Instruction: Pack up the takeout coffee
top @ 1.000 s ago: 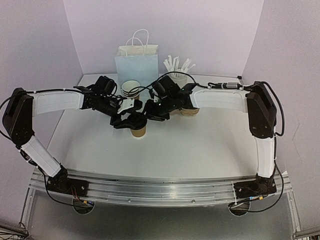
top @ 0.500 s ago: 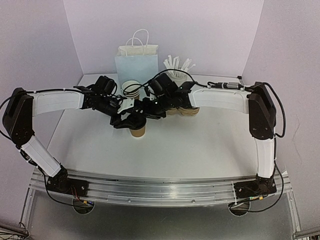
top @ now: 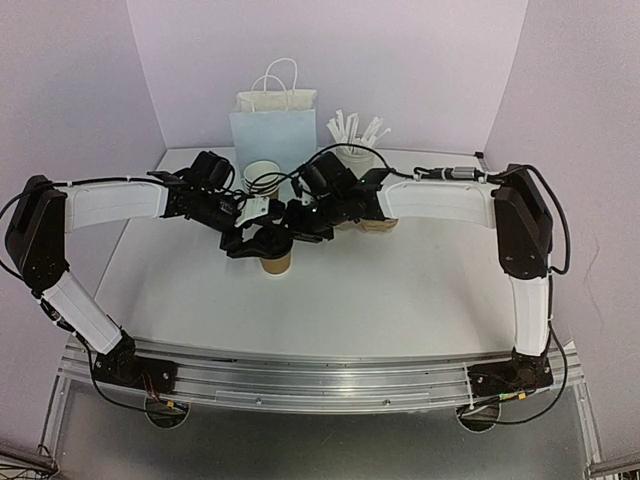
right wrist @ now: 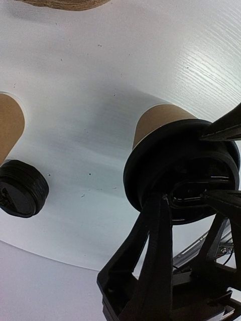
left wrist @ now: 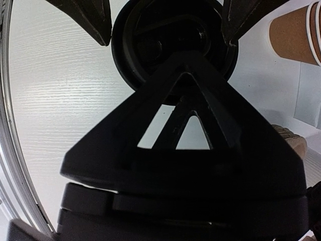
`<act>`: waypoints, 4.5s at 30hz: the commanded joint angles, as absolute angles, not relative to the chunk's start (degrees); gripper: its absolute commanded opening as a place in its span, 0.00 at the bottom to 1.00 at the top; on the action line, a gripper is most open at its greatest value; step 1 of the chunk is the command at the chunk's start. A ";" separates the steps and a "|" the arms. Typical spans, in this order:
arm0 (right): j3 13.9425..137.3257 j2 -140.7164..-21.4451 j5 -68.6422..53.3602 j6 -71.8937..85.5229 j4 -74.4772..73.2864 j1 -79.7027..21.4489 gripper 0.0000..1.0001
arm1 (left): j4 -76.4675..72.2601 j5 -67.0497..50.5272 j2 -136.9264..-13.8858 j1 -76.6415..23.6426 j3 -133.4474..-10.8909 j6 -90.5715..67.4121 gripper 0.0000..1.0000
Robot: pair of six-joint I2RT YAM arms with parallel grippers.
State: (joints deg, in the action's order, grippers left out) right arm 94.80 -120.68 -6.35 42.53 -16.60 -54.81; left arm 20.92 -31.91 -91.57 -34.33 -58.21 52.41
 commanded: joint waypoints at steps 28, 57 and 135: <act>102.47 -123.86 -4.37 38.54 -23.29 -55.75 0.30 | 28.75 -35.39 -93.34 -32.43 -62.99 54.59 0.84; 110.10 -127.49 -5.94 36.69 -23.91 -58.57 0.33 | 34.84 -35.88 -87.60 -27.39 -61.86 55.70 0.82; 108.79 -126.38 -9.28 39.76 -35.46 -58.73 0.22 | 12.47 -39.57 -83.07 -40.08 -41.33 30.25 0.59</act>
